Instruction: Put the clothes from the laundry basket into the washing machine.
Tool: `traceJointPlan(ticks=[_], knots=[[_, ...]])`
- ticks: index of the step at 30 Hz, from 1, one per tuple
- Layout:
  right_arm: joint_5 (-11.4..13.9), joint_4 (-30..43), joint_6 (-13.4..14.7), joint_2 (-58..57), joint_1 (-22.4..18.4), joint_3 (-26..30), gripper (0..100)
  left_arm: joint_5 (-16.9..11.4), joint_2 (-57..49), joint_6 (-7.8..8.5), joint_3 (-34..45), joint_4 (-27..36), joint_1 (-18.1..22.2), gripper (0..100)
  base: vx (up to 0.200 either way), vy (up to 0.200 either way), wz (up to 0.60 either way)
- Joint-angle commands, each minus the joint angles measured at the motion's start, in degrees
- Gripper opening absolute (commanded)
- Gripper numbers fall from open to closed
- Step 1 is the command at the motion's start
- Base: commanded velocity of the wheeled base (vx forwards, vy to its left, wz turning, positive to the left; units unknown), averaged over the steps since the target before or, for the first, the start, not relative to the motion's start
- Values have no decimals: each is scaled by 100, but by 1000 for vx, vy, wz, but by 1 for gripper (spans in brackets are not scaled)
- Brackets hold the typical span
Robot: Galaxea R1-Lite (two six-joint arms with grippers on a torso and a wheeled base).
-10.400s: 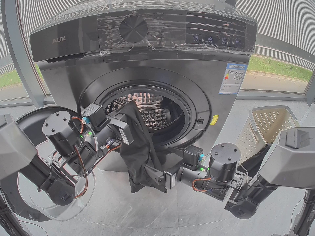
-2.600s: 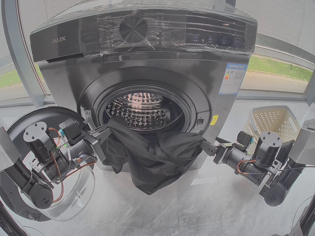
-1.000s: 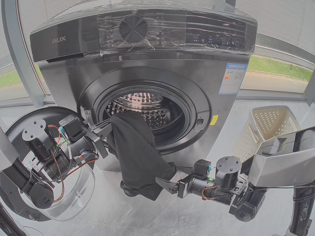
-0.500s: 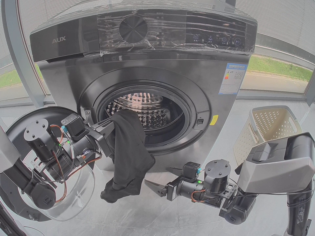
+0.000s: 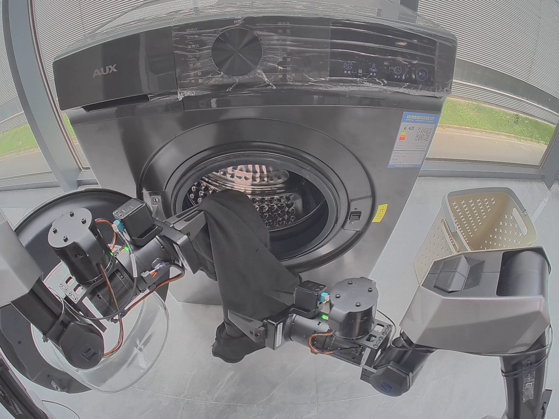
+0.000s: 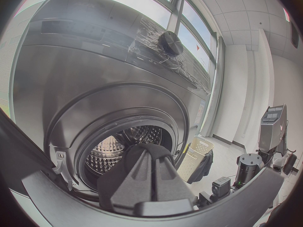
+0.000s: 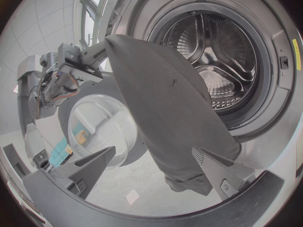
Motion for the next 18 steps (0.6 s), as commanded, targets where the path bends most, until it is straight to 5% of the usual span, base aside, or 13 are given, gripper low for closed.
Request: traceJointPlan(ticks=[1, 5, 15, 16, 18], knots=[[-152, 341, -6, 199, 102, -562, 100, 32, 41, -4, -37, -1, 1, 0, 0, 0, 0], [-196, 561, -6, 331, 102, -826, 100, 32, 77, 5, -46, -1, 1, 0, 0, 0, 0], [-846, 877, -243, 840, -21, -1705, 100, 32, 77, 5, -37, -10, -43, 0, 0, 0, 0], [-872, 869, -261, 858, -65, -1705, 0, 32, 77, 5, -37, -10, -43, 0, 0, 0, 0], [-881, 842, -261, 867, -135, -1696, 0, 32, 77, 5, -37, -1, -43, 0, 0, 0, 0]])
